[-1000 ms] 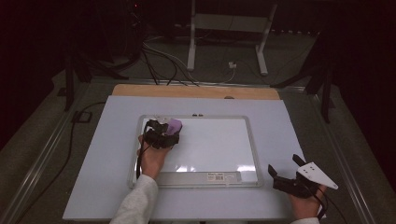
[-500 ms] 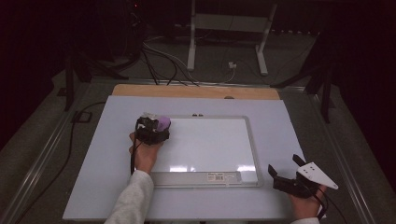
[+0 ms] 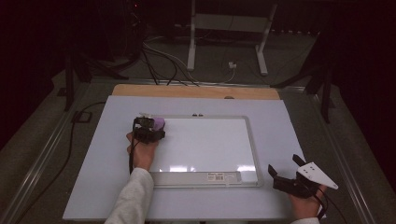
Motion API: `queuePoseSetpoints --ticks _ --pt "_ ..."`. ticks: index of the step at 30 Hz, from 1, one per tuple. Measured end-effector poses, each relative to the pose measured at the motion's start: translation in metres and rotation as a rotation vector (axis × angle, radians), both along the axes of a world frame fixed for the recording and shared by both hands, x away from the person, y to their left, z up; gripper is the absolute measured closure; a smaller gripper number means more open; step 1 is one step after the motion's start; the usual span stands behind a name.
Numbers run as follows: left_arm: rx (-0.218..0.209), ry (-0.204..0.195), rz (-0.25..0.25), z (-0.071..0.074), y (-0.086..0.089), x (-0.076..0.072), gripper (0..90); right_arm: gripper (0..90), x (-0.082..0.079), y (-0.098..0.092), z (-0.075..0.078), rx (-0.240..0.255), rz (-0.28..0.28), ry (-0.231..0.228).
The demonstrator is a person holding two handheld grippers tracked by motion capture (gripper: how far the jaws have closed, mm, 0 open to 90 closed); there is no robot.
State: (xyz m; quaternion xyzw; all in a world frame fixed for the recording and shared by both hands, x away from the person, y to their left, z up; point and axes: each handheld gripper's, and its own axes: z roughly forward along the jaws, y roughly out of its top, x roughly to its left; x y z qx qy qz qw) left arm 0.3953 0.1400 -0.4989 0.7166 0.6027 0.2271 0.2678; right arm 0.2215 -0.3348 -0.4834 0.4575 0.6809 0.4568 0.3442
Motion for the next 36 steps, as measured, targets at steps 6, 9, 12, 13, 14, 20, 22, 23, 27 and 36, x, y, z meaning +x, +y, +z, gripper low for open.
queuePoseSetpoints --ticks 6,9,12,13,14,20,22,23,27,36 --pt "0.004 0.004 0.022 -0.004 0.004 -0.001 41.4 1.8 0.000 0.000 0.000 0.001 0.002 0.001" --pt "0.010 -0.026 0.021 -0.003 0.004 -0.003 36.7 1.8 0.000 0.000 0.000 0.001 0.001 0.000" --pt "0.017 -0.089 -0.001 0.004 0.002 -0.010 30.6 1.8 0.000 0.000 0.000 0.001 0.000 0.000" --pt "0.023 -0.104 -0.029 0.006 0.001 -0.013 31.2 1.8 0.000 0.000 0.000 0.002 0.000 0.000" --pt "0.036 -0.109 -0.056 0.007 0.000 -0.015 32.9 1.8 0.000 0.000 0.000 0.002 0.000 0.000" --pt "0.114 -0.087 -0.106 0.004 -0.005 -0.016 40.9 1.8 0.000 0.002 0.000 0.000 0.004 0.002" --pt "0.103 -0.076 -0.104 0.005 -0.005 -0.014 39.2 1.8 0.000 0.002 0.000 0.001 0.003 0.002" --pt "0.105 -0.073 -0.105 0.005 -0.005 -0.013 38.2 1.8 0.000 0.001 0.000 0.001 0.002 0.002" --pt "0.053 -0.070 -0.073 0.007 0.004 -0.011 35.8 1.8 0.000 0.000 0.000 0.004 0.001 0.000" --pt "-0.019 -0.051 -0.010 0.004 0.029 -0.011 50.1 1.8 0.000 0.001 0.000 0.002 0.000 0.002"
